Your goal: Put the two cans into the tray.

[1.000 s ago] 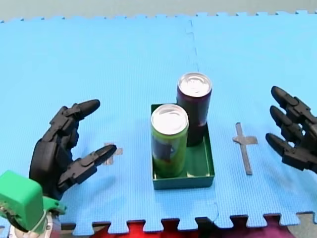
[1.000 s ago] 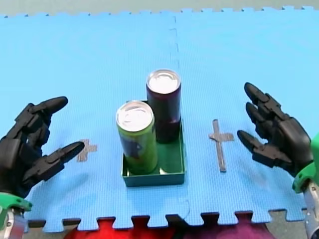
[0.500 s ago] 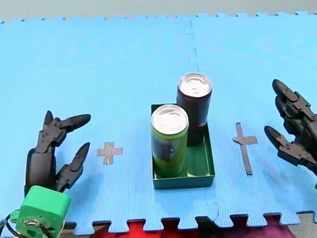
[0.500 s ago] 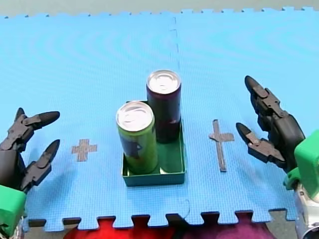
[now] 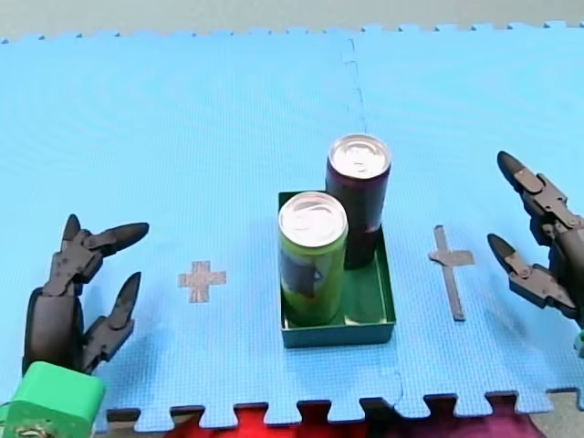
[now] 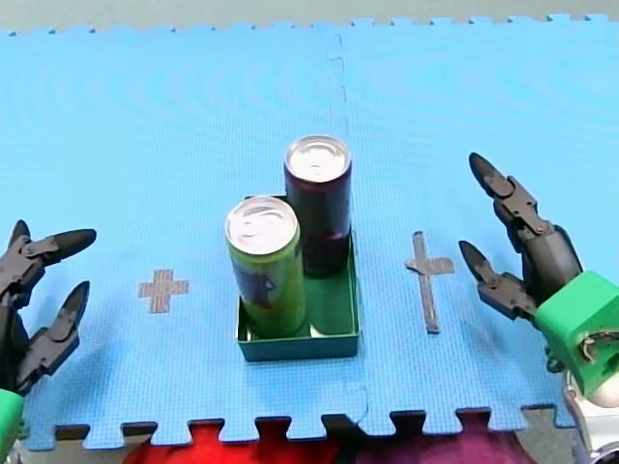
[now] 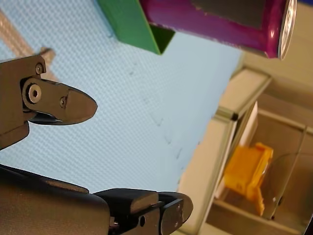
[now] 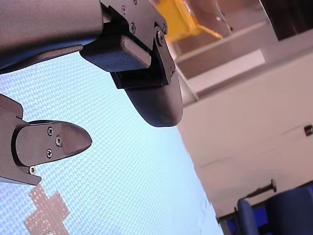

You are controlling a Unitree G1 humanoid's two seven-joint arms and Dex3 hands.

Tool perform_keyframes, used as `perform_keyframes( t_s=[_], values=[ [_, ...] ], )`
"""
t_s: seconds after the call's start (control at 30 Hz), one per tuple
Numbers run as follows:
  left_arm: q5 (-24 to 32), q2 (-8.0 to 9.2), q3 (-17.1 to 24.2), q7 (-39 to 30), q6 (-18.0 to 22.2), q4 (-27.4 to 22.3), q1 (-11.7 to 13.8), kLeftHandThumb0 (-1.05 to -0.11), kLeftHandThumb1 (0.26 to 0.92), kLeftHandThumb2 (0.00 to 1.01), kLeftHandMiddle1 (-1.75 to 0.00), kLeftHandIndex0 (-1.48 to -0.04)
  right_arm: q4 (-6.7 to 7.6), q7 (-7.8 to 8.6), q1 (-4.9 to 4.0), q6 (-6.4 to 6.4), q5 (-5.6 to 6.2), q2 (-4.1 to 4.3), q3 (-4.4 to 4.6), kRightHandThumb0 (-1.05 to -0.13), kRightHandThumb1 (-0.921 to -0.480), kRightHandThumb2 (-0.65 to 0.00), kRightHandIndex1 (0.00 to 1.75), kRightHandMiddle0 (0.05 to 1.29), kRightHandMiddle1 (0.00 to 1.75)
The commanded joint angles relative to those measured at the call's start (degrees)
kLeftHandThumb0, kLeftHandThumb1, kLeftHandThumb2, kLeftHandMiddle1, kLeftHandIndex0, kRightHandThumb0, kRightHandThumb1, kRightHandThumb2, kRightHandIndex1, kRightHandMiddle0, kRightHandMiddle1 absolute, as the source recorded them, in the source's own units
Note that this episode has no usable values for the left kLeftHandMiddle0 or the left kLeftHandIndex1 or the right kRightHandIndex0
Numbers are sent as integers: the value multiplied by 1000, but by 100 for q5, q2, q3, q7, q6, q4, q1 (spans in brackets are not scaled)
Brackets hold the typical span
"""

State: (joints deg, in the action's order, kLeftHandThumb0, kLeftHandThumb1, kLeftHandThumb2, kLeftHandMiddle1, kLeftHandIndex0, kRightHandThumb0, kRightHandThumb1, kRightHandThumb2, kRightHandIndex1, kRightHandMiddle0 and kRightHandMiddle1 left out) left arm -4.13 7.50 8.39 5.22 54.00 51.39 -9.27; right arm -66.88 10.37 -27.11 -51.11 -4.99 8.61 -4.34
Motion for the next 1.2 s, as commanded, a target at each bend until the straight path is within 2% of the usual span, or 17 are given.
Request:
perform_keyframes(
  t_s=[0.0,0.1,0.2,0.33,0.57,0.67,0.73,0.83,0.9,1.0,1.17],
  values=[
    [66,43,7,-50,44,83,-54,-1048,921,397,0,-385,7,69,10,-5,58,57,0,-1048,-921,-494,21,289,28],
    [123,85,-2,-165,70,155,-71,-1048,921,397,0,-379,18,275,13,110,181,80,-24,-1048,-921,-494,12,292,24],
    [306,186,-28,-575,82,187,-68,-1048,921,406,0,-368,46,518,33,205,334,68,-54,-1048,-921,-493,4,293,21],
    [556,177,-11,-941,-12,95,-35,-1048,921,423,0,-344,85,728,48,293,465,52,-83,-1048,-921,-491,0,293,15],
    [673,171,-1,-1116,-321,-230,76,-1048,921,466,0,-313,137,845,81,360,545,53,-110,-1048,-921,-486,0,291,9],
    [962,99,31,-1372,-491,-410,132,-1048,921,477,0,-307,161,924,105,382,601,42,-132,-1048,-921,-485,0,290,7],
    [1265,28,72,-1651,-606,-516,162,-1048,921,480,0,-302,182,1147,115,474,776,9,-203,-1048,-921,-484,0,289,5],
    [1505,-19,117,-1961,-567,-557,174,-1048,921,480,0,-297,227,1504,130,622,1054,-47,-316,-1048,-921,-484,-1,288,4],
    [1614,-40,141,-2140,-535,-593,186,-1048,921,479,0,-294,270,1637,145,687,1162,-77,-359,-1048,-921,-485,0,288,3],
    [1752,-69,180,-2339,-580,-687,212,-1048,921,475,0,-293,354,1700,184,742,1227,-102,-387,-1048,-921,-487,0,289,4],
    [1776,-66,239,-2434,-655,-764,245,-1048,921,472,-2,-289,448,1688,247,747,1206,-89,-392,-1048,-921,-496,1,288,3]
  ],
)
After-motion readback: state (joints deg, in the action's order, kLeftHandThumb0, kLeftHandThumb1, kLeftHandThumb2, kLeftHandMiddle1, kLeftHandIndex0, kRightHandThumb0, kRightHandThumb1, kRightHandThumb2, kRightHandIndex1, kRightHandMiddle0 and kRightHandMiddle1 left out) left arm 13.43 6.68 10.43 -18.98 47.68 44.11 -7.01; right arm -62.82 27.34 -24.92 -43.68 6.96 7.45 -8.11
